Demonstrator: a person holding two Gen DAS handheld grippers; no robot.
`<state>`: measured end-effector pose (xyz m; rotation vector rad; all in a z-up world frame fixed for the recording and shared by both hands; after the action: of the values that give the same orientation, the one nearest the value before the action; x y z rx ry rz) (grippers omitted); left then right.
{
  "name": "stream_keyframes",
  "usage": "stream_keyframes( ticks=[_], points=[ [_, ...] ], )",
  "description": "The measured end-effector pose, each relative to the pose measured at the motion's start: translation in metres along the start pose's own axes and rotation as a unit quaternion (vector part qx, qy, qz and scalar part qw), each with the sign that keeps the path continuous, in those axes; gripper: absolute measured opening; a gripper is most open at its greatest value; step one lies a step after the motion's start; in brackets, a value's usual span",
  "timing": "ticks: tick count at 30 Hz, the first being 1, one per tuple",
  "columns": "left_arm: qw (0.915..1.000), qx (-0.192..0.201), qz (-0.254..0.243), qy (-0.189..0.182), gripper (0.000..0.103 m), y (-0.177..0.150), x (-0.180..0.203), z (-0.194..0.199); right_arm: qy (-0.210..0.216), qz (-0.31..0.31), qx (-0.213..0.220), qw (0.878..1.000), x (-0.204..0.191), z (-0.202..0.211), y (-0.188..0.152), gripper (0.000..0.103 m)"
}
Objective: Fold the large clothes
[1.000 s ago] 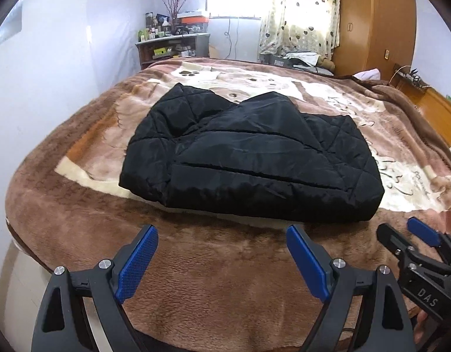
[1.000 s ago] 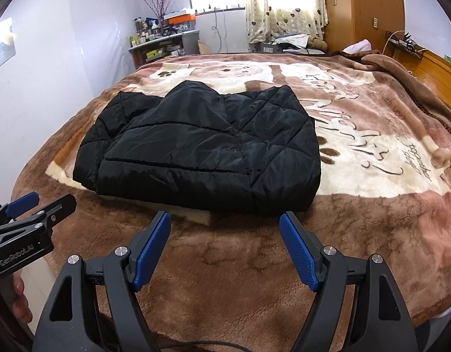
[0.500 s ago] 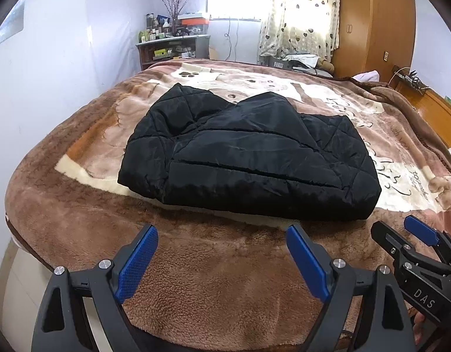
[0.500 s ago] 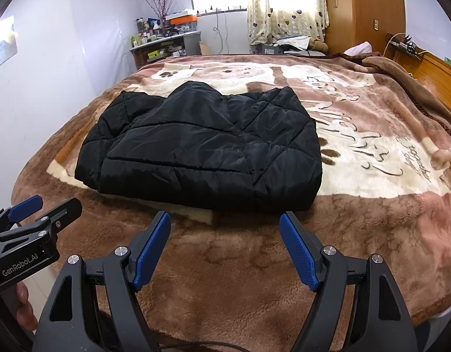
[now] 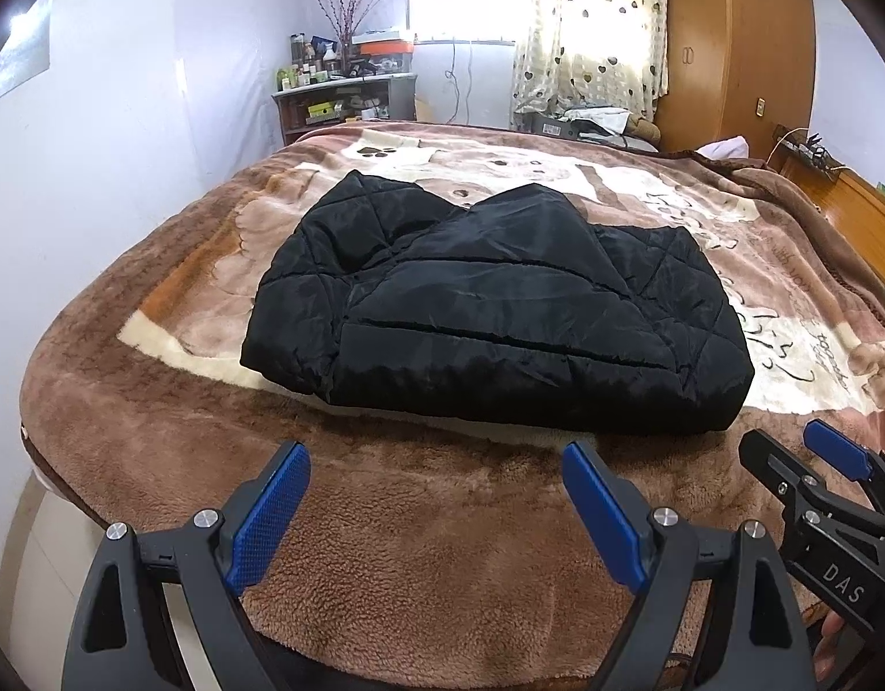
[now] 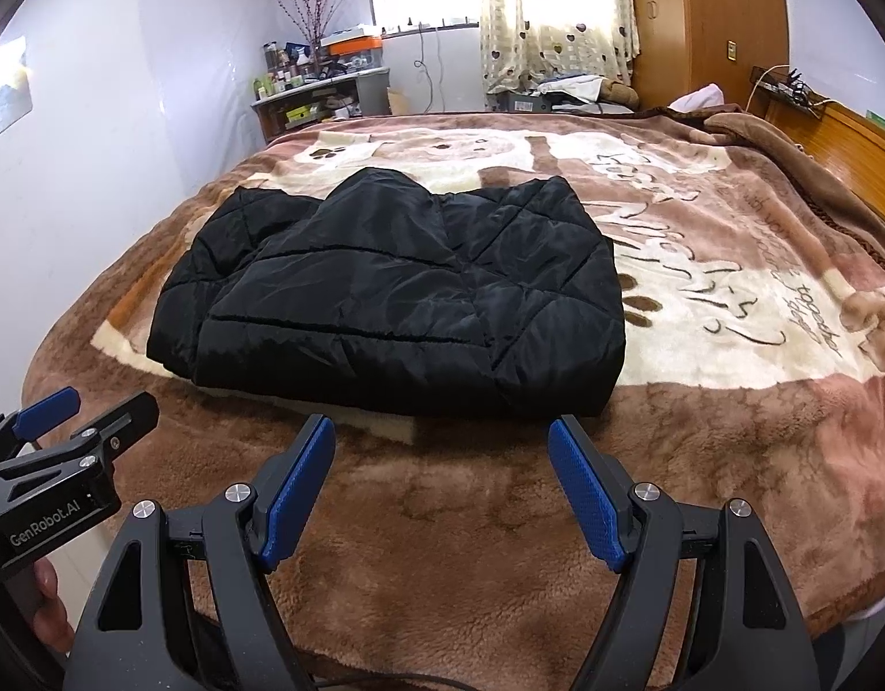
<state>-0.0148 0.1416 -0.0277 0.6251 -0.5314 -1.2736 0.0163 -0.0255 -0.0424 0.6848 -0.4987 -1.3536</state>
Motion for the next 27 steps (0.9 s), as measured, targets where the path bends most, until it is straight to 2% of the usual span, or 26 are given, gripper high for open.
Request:
stream_keyframes(
  ticks=[27],
  points=[
    [1.0, -0.005, 0.001, 0.005, 0.089, 0.002, -0.0006, -0.0039, 0.003, -0.005, -0.005, 1.0, -0.0006, -0.0013, -0.0045, 0.076]
  ],
)
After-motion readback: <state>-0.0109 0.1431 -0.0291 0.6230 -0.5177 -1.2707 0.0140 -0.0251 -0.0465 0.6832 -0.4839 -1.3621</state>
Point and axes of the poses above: each gripper's, at about its wrist camera, not at the fingertips, and z roughly against the way its jaws point, x to its right, y to its top, the point moved 2 cm from there along -z, roughly the way its jaws point, and after that the axes turned 4 degrees about z, right-handed, at the moved point
